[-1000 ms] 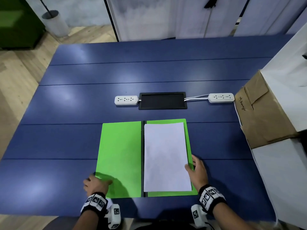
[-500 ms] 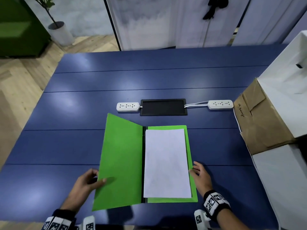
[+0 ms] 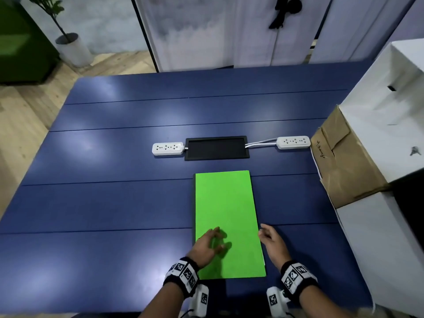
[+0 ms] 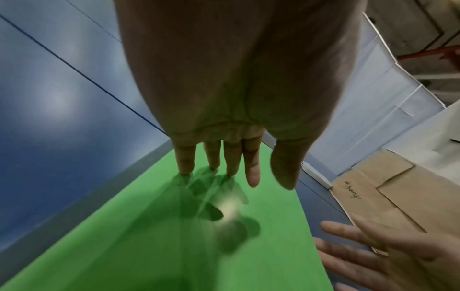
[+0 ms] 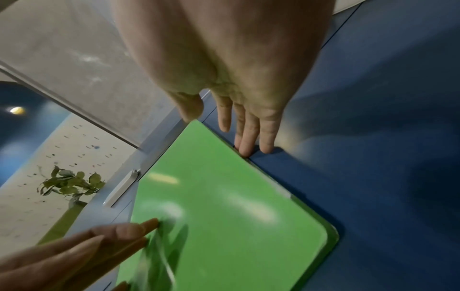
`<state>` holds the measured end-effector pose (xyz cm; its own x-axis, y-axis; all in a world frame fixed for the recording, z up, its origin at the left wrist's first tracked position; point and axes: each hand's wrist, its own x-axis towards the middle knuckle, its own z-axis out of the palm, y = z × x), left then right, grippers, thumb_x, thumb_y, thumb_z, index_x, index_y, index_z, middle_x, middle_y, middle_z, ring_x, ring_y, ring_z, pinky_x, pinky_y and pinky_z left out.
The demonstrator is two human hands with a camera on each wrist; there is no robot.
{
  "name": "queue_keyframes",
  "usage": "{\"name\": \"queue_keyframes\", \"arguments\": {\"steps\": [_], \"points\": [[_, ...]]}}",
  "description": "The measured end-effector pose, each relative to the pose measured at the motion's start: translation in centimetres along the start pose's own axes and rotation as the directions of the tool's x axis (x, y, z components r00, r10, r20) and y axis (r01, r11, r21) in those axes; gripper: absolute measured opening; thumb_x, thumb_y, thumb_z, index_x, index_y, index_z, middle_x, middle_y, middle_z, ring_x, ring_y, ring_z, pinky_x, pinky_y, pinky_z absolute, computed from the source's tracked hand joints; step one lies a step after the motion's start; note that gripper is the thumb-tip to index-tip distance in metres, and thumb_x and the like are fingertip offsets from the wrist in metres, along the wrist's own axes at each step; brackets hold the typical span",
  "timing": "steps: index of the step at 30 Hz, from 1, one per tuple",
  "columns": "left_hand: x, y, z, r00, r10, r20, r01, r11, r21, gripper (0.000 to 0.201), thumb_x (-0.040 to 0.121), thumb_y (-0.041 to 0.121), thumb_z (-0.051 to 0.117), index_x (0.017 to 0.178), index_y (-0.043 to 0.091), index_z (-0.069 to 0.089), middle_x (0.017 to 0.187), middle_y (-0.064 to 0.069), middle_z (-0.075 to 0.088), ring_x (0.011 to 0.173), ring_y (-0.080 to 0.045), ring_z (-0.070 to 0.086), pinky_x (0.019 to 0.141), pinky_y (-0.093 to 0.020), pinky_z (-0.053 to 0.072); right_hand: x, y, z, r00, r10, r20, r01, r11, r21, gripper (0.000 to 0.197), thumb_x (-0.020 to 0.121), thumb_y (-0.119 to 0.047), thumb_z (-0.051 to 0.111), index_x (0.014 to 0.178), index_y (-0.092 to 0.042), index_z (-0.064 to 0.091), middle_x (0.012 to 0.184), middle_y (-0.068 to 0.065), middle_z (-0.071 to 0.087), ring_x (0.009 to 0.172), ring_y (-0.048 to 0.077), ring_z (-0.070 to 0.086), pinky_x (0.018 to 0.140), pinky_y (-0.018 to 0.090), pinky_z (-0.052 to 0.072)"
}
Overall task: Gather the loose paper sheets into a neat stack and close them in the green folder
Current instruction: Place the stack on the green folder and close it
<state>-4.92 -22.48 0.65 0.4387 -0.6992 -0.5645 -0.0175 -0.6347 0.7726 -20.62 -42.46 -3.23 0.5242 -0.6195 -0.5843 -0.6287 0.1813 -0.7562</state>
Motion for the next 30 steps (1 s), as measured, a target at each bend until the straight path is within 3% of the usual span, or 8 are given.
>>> {"name": "queue_keyframes", "arguments": {"steps": [2, 4, 6, 11, 15, 19, 23, 30], "points": [[0.3, -0.9, 0.4, 0.988, 0.008, -0.153, -0.003, 0.999, 0.039, 0.037, 0.086, 0.006, 0.072, 0.115, 0.025, 0.059, 0.127, 0.011, 0.055, 0.121, -0.013, 0.053, 0.107, -0.023, 0.045, 0.0, 0.2, 0.2, 1.000, 0.000, 0.027, 0.002, 0.999, -0.045, 0.036, 0.098, -0.012, 0.061, 0.134, -0.012, 0.058, 0.125, 0.005, 0.063, 0.121, 0.024, 0.060, 0.099, 0.033, 0.044], [0.5, -2.4, 0.2, 0.907, -0.046, -0.419, 0.098, 0.990, 0.104, 0.050, 0.075, 0.001, 0.076, 0.121, 0.014, 0.062, 0.123, -0.007, 0.060, 0.113, -0.026, 0.059, 0.102, -0.032, 0.048, -0.2, 0.2, 0.5, 0.999, -0.018, 0.032, 0.022, 0.993, -0.117, 0.035, 0.095, -0.007, 0.062, 0.130, -0.012, 0.061, 0.128, 0.008, 0.064, 0.122, 0.024, 0.060, 0.101, 0.033, 0.046], [0.7, -3.7, -0.2, 0.812, -0.241, -0.531, 0.268, 0.963, -0.027, 0.055, 0.067, 0.006, 0.083, 0.118, 0.006, 0.063, 0.113, -0.016, 0.064, 0.106, -0.036, 0.062, 0.095, -0.039, 0.051, -0.3, 0.2, 0.8, 0.998, -0.049, 0.029, 0.054, 0.984, -0.170, 0.031, 0.094, -0.006, 0.064, 0.123, -0.018, 0.063, 0.129, 0.010, 0.064, 0.122, 0.026, 0.060, 0.103, 0.035, 0.047], [2.6, -5.9, -0.8, 0.708, -0.571, -0.414, 0.382, 0.804, -0.455, 0.053, 0.053, 0.027, 0.091, 0.095, 0.005, 0.069, 0.094, -0.013, 0.075, 0.090, -0.030, 0.071, 0.086, -0.045, 0.060, -0.7, -0.5, 0.7, 0.997, -0.063, 0.033, 0.068, 0.977, -0.203, 0.030, 0.091, -0.008, 0.067, 0.111, -0.029, 0.059, 0.128, 0.008, 0.064, 0.121, 0.026, 0.060, 0.102, 0.036, 0.047], [3.0, -4.9, -1.1, 0.720, -0.583, -0.375, 0.408, 0.794, -0.451, 0.038, 0.067, 0.020, 0.091, 0.095, 0.001, 0.075, 0.094, -0.015, 0.077, 0.085, -0.029, 0.072, 0.081, -0.035, 0.059, -0.7, -1.1, 0.6, 0.999, -0.029, 0.036, 0.035, 0.984, -0.174, 0.031, 0.090, -0.008, 0.069, 0.118, -0.020, 0.064, 0.122, 0.005, 0.062, 0.118, 0.022, 0.059, 0.095, 0.029, 0.043], [2.6, -3.9, -1.6, 0.715, -0.550, -0.431, 0.383, 0.824, -0.417, 0.052, 0.070, 0.016, 0.091, 0.108, -0.001, 0.059, 0.104, -0.015, 0.069, 0.094, -0.030, 0.066, 0.087, -0.037, 0.056, -0.6, -2.0, 1.0, 0.998, 0.004, 0.061, 0.007, 0.983, -0.186, 0.036, 0.092, -0.009, 0.068, 0.127, -0.012, 0.063, 0.121, 0.006, 0.061, 0.112, 0.021, 0.060, 0.093, 0.028, 0.043], [0.6, -4.6, -5.7, 0.679, -0.510, -0.528, 0.355, 0.858, -0.371, 0.051, 0.074, 0.010, 0.088, 0.112, 0.000, 0.055, 0.103, -0.014, 0.061, 0.092, -0.026, 0.057, 0.081, -0.030, 0.045, -0.4, -2.8, 1.9, 0.990, -0.117, 0.078, 0.138, 0.919, -0.370, 0.037, 0.091, -0.011, 0.068, 0.127, -0.011, 0.063, 0.126, 0.007, 0.065, 0.114, 0.024, 0.064, 0.095, 0.028, 0.045], [-3.8, -10.3, -20.5, 0.527, -0.529, -0.665, 0.475, 0.832, -0.286, 0.058, 0.079, 0.013, 0.085, 0.124, -0.006, 0.052, 0.124, -0.032, 0.062, 0.116, -0.046, 0.059, 0.094, -0.045, 0.046, 0.4, -4.7, 3.2, 0.956, -0.211, 0.204, 0.293, 0.667, -0.685, 0.055, 0.091, -0.046, 0.063, 0.143, -0.031, 0.050, 0.158, -0.004, 0.033, 0.147, 0.020, 0.028, 0.119, 0.035, 0.029]]}}
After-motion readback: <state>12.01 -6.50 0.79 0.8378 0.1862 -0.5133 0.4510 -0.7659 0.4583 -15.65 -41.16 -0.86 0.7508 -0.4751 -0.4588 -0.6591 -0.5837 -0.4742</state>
